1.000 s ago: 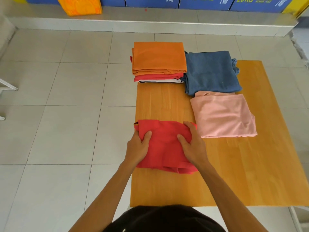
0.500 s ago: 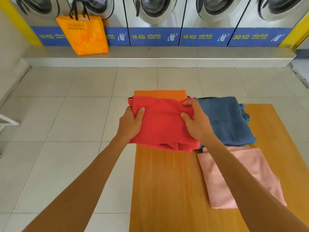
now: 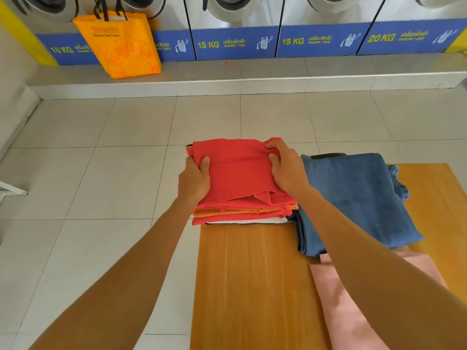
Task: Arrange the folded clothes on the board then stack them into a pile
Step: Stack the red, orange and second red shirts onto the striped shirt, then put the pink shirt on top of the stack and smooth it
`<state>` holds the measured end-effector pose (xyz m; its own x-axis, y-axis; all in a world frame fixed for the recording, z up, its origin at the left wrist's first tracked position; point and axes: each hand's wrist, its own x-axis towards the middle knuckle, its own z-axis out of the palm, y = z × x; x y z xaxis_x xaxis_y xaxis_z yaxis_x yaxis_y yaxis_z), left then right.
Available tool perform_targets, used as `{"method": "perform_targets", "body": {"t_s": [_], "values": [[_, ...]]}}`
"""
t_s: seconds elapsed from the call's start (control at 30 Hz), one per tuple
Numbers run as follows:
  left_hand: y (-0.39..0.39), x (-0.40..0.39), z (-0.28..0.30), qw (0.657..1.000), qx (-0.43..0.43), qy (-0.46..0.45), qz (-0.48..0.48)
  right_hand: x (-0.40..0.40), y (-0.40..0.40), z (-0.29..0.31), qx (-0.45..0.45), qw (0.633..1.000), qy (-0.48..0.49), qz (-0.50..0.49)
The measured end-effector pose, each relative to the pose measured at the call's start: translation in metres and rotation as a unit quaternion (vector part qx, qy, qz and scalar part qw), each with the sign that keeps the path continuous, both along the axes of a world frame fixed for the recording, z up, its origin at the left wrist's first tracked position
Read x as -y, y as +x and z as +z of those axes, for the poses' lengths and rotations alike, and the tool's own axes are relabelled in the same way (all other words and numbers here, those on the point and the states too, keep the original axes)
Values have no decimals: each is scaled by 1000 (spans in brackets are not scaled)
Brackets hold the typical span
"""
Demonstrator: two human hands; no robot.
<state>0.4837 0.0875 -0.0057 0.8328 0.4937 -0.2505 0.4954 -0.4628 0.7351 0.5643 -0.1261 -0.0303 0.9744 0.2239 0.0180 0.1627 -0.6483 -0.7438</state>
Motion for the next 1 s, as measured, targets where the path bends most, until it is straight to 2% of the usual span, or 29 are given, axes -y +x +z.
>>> {"method": "perform_targets", "body": {"t_s": [0.3, 0.43, 0.5, 0.67, 0.77, 0.9, 1.0], "values": [[-7, 2, -11, 999, 6, 33, 24, 5, -21, 6, 32, 998, -36, -45], [-26, 18, 1, 983, 32, 175, 49, 16, -45, 15, 13, 997, -19, -74], [-43, 39, 10, 977, 67, 197, 49, 23, -62, 18, 12, 996, -8, -93], [-97, 113, 19, 977, 130, 169, -23, 47, -107, 26, -7, 992, 9, -125], [-128, 151, 13, 983, 122, 98, -90, 70, -135, 29, -6, 989, -8, -147], [-158, 195, 1, 985, 17, -29, -171, 112, -170, 30, -6, 984, -18, -176], [-165, 226, -16, 979, -100, -71, -162, 151, -189, 25, -23, 973, -23, -228]]}}
